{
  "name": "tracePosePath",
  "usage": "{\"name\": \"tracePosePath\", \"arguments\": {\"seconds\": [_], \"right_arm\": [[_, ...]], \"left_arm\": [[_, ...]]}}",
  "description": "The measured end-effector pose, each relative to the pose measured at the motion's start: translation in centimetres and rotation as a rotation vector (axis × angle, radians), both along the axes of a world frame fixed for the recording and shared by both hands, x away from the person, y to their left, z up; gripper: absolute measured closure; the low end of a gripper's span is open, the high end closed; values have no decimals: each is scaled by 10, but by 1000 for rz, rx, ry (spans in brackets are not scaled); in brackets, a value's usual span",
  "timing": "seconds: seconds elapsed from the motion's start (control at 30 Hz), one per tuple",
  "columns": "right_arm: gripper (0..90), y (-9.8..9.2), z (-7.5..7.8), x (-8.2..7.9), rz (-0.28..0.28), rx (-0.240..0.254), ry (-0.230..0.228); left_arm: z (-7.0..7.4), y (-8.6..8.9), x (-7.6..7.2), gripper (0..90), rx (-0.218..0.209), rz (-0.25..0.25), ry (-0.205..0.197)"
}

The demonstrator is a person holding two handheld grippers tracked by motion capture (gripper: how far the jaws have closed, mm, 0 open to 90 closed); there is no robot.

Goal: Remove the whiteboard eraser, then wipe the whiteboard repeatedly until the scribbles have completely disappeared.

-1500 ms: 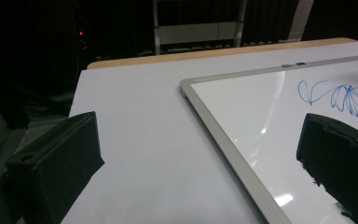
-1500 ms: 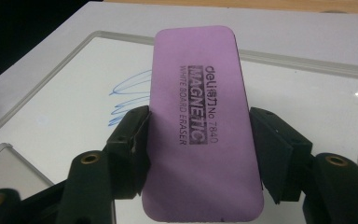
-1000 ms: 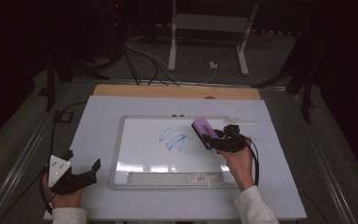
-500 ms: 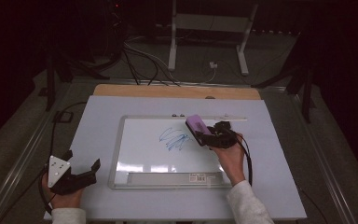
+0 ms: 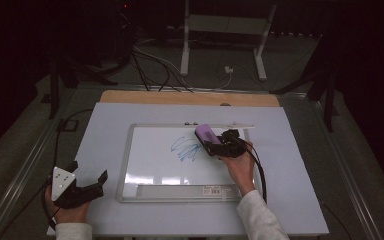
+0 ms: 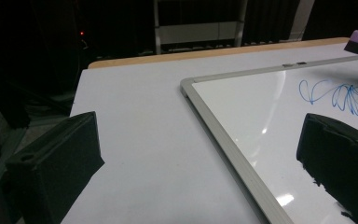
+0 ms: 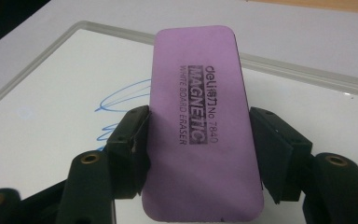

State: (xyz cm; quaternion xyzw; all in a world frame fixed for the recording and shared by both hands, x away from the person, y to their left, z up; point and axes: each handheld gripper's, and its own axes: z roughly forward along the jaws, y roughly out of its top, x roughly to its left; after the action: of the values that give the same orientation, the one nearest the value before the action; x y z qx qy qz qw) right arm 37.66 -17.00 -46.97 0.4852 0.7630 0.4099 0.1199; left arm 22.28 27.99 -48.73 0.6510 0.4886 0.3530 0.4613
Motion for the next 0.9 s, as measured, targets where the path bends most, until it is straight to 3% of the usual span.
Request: {"name": "tracePosePath", "arguments": {"seconds": [0.67,0.9], "right_arm": [[412,4,-16,12,-29,-36,18],[412,6,-20,14,-39,-61,5]], "left_arm": [[-1,0,1,6,-1,-4,1],[0,1,0,6,-1,-3,1]]}}
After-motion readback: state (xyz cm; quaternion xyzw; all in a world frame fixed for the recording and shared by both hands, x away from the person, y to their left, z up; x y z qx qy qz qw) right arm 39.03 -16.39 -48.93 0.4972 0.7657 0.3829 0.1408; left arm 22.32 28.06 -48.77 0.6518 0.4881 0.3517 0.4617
